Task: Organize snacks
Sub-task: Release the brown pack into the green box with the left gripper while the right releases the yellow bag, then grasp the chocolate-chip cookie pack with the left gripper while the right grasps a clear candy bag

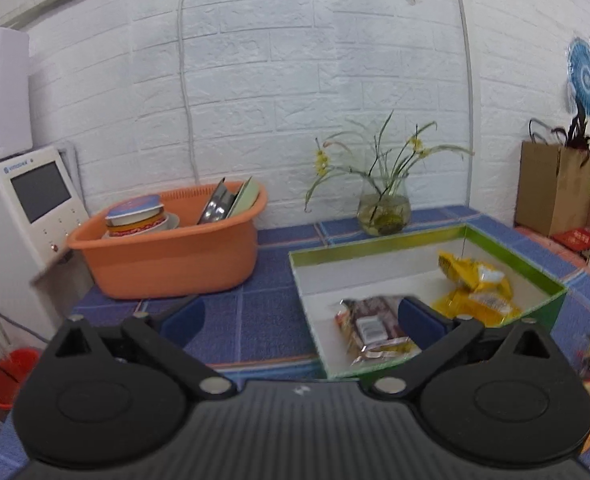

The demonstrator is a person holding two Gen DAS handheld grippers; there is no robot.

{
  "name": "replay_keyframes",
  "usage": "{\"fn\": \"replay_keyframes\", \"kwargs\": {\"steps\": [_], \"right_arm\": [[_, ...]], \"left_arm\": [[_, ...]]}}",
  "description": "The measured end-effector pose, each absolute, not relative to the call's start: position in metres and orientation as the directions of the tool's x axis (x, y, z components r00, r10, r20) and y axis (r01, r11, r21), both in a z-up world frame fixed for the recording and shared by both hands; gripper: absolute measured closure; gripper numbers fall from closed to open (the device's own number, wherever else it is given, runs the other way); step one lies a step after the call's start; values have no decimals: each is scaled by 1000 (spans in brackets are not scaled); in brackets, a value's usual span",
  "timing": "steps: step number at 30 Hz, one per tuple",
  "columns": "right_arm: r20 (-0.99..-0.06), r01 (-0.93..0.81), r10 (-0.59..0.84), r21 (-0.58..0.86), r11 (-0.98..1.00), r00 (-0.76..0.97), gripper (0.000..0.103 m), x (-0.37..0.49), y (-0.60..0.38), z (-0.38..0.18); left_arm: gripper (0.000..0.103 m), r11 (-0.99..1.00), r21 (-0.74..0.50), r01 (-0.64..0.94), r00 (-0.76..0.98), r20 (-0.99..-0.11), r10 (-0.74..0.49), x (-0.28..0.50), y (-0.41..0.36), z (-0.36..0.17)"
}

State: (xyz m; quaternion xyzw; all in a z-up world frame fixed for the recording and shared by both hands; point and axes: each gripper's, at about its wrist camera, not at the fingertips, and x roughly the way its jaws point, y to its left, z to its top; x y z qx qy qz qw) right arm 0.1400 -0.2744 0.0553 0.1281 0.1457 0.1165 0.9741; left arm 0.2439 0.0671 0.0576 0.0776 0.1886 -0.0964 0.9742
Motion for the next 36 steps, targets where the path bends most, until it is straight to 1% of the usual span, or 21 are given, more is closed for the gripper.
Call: {"fn": "replay_keyframes", "kwargs": {"steps": [1,3,6,9,11,13,18,21,23,25,27,28,30,33,34,36], "right_arm": [[-271,-174,254,286,942,928,0,137,-278,50],[-319,-130,216,269,954,923,0,133,-281,37],[-392,-66,157,235,970,906,0,136,-276,16],[-473,-4,101,201,980,875,0,143,-265,2],[-506,8,89,187,982,858,0,147,-260,-6],[-532,13,86,181,983,842,0,153,-255,-11],[-537,-2,81,146,989,840,0,161,-247,-11],[-530,-25,84,117,993,844,0,158,-244,-12],[-524,-31,84,109,994,847,0,155,-244,-13],[-529,-24,89,128,991,844,0,154,-248,-14],[-552,-17,108,167,986,827,0,156,-253,-19],[-559,-11,117,188,982,821,0,157,-255,-21],[-558,-3,124,214,977,820,0,156,-258,-24],[-559,-11,132,215,977,819,0,156,-257,-23],[-557,-16,139,221,975,819,0,155,-257,-24],[-555,-16,144,228,974,820,0,155,-258,-24]], "left_arm": [[0,965,147,218,907,-396,-144,237,71,49],[0,969,155,194,898,-427,-111,230,79,34],[0,985,57,161,870,-479,-114,230,93,15],[0,987,-53,151,825,-543,-156,236,98,0],[0,984,-75,163,800,-573,-176,241,93,-6],[0,985,-77,157,795,-582,-173,244,87,-11],[0,976,-156,151,767,-605,-215,246,87,-20],[0,960,-238,149,745,-611,-267,246,93,-24],[1,942,-316,115,736,-610,-295,248,104,-28],[1,931,-361,55,750,-601,-277,247,114,-27],[3,926,-378,-15,763,-603,-233,247,123,-26],[3,930,-367,-34,767,-606,-211,247,124,-26],[3,952,-305,-25,757,-628,-181,249,117,-25],[4,990,-142,-9,747,-659,-87,251,91,-29],[3,995,-103,-12,752,-657,-59,251,84,-30],[3,997,-82,-11,749,-661,-46,250,77,-30]]}}
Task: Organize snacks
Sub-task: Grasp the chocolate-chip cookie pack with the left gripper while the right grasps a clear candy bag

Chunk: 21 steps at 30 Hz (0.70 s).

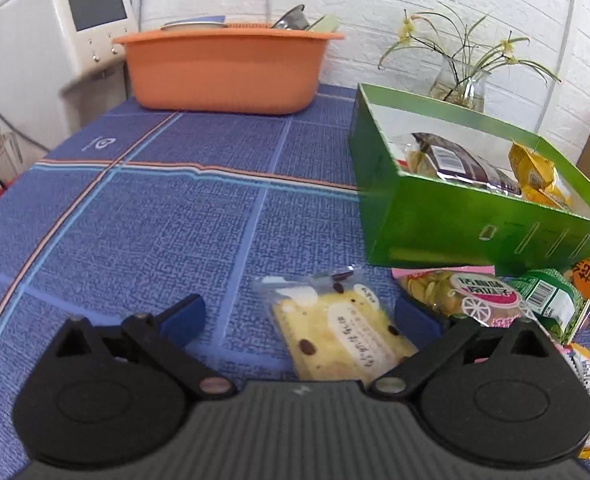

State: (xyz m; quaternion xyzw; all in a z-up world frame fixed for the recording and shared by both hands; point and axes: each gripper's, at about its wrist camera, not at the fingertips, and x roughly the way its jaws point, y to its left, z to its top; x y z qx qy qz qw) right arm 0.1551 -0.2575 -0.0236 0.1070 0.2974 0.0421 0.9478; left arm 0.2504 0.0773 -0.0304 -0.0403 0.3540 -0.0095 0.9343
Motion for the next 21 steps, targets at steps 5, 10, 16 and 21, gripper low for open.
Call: {"fn": "replay_keyframes", "kwargs": {"steps": [5,10,16,21], "right_arm": [[-559,16,129,246,969,819,0,159,-261,-22],[-553,5,112,206,979,826,8,163,-259,-23],[-467,-20,131,235,972,875,19,146,-263,-14],[-389,-49,152,262,964,909,20,128,-263,3]], "left_arm": [[8,1000,-15,-5,761,-649,-6,248,65,-36],[37,1000,-18,19,780,-625,-26,236,70,-33],[42,996,-79,29,782,-619,-72,207,92,-31],[43,984,-177,1,812,-574,-104,173,108,-18]]}}
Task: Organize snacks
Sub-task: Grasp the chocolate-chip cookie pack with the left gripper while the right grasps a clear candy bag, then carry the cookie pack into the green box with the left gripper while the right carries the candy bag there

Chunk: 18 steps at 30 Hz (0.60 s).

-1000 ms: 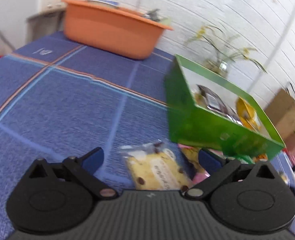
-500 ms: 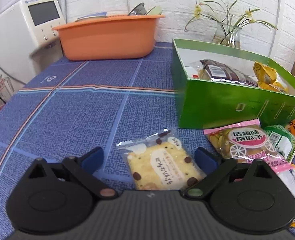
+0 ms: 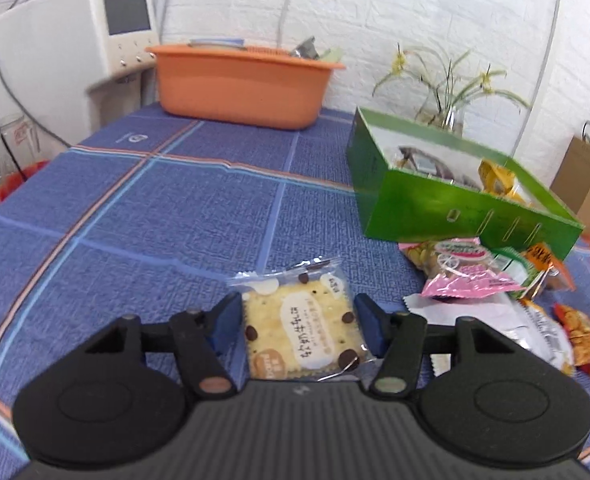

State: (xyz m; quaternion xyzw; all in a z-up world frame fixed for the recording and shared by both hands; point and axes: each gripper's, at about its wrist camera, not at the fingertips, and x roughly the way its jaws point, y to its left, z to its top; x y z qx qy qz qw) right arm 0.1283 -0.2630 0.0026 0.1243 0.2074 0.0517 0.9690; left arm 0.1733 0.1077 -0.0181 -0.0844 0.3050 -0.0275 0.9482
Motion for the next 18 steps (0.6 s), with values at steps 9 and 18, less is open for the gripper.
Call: {"fn": "replay_keyframes", "kwargs": {"steps": [9,18], "right_arm": [[-320,-230,339,333,914,885,21,90,-227,27],[-273,-316,356,182,931,894,58,84,-195,46]], "left_arm": [[43,971,-187,151,875,-431,-219,126,78,30],[43,962,-88,258,893,-359,-272,142,31,63]]}}
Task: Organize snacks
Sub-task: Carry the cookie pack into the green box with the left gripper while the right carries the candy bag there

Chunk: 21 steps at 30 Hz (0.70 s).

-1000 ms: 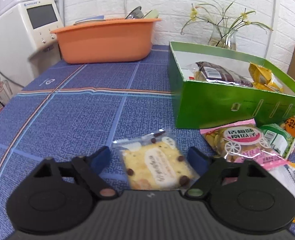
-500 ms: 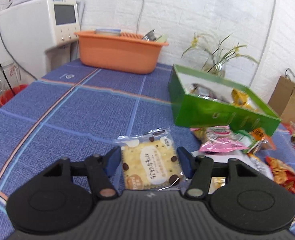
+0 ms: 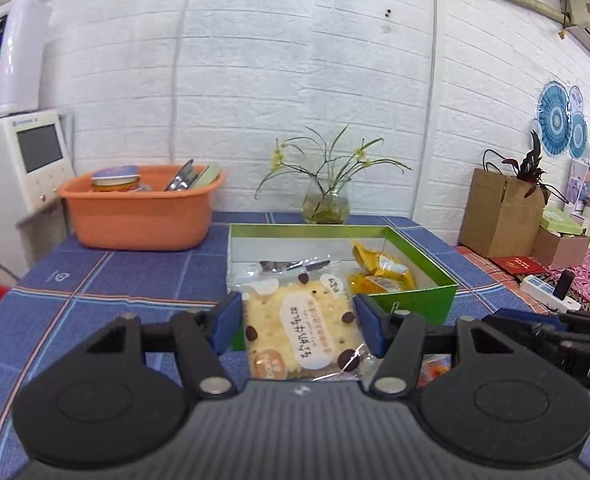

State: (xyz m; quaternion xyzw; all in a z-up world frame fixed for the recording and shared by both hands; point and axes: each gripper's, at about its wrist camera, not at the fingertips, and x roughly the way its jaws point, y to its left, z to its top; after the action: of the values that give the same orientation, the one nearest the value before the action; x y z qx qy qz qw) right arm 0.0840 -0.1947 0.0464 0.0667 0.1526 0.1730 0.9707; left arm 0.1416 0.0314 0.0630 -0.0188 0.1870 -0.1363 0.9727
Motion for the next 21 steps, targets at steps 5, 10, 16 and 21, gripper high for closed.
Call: {"fn": "replay_keyframes", "kwargs": {"steps": [5,10,16,21], "right_arm": [[-299,-344,421,278,897,856,22,83,-201,29],[-339,-370,448,271,889,828,0,91,-182,21],[-440,-395,471,258,882,764,0,96,-153,7],[-484,-395,453,224,891,749,0,82,-145,-4]], "left_arm": [[43,958,-120,259,886,-366,-285,139,36,57],[43,958,-137,252,882,-374,-286,131,44,52],[43,963,-158,219,888,-377,-264,120,62,46],[43,963,-179,202,887,-383,-257,116,73,41]]}}
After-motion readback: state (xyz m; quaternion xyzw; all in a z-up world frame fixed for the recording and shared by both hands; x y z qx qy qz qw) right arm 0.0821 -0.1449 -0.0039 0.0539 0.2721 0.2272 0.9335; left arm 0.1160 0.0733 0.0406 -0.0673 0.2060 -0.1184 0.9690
